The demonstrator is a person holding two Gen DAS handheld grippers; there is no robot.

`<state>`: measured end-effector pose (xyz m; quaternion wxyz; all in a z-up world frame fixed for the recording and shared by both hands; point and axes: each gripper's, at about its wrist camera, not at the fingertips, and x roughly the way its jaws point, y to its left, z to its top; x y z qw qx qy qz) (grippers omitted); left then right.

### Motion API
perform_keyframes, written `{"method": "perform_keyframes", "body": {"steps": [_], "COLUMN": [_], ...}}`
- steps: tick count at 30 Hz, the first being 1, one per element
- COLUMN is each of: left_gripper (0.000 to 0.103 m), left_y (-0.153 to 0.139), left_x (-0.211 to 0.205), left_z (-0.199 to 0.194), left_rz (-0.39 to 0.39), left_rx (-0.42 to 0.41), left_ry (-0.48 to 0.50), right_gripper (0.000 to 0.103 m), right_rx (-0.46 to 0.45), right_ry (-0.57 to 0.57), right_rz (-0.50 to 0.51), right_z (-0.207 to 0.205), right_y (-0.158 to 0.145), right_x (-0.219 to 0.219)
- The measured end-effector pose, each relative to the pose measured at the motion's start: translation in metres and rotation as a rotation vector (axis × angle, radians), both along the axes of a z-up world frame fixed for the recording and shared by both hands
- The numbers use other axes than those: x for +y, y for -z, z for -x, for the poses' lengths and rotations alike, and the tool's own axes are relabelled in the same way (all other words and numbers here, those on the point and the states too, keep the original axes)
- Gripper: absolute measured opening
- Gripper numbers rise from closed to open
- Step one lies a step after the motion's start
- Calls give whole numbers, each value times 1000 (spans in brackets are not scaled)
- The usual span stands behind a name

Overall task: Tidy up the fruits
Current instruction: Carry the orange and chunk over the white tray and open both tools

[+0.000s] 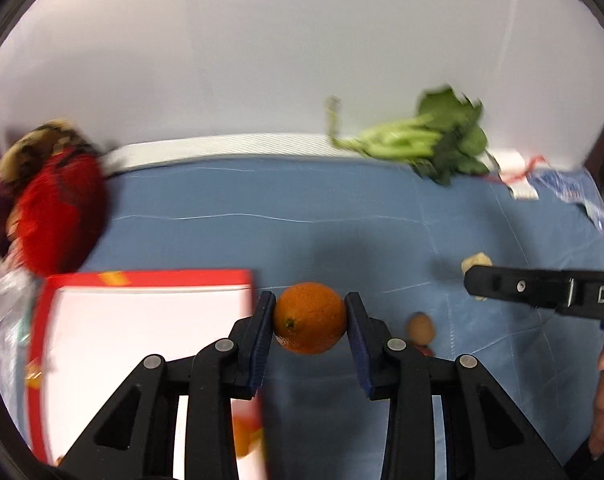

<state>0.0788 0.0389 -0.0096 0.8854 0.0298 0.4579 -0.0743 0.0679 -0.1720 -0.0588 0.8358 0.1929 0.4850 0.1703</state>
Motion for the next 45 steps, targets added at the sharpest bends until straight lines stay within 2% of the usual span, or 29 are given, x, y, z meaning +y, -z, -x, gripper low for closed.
{"method": "perform_keyframes", "body": {"steps": [6, 9, 11, 14, 19, 27, 34, 36, 38, 40, 45], "left_gripper": [36, 36, 36, 36, 36, 36, 39, 43, 52, 57, 64], "left_y": [-8, 1, 6, 13, 30, 40, 43, 41, 36, 29, 7], "left_x": [58, 86, 101, 111, 122, 137, 142, 137, 130, 121, 89], "left_z": [36, 63, 81, 100, 112, 110, 107, 107, 107, 107, 107], "left_rz": [-10, -35, -16, -43, -80, -148, -177, -203, -211, -232, -234], "left_rx": [13, 36, 55, 61, 111, 141, 158, 138, 111, 72, -53], "left_ry": [-150, -227, -257, -285, -331, -393, -432, -429, -403, -381, -302], "right_gripper": [26, 26, 26, 26, 26, 26, 27, 28, 30, 32, 42], "right_rx": [-91, -132, -160, -198, -198, -155, -193, -208, -227, -246, -295], "right_ry": [-185, -293, -360, -466, -557, -577, -575, -562, -546, -517, -409], "right_rz": [-15, 4, 11, 27, 89, 137, 184, 191, 187, 156, 99], "right_z": [14, 28, 40, 59, 82, 89, 95, 95, 94, 92, 87], "right_y": [-8, -6, -4, 3, 24, 53, 47, 42, 35, 23, -1], "right_x": [65, 103, 125, 158, 192, 205, 210, 206, 202, 189, 151]}}
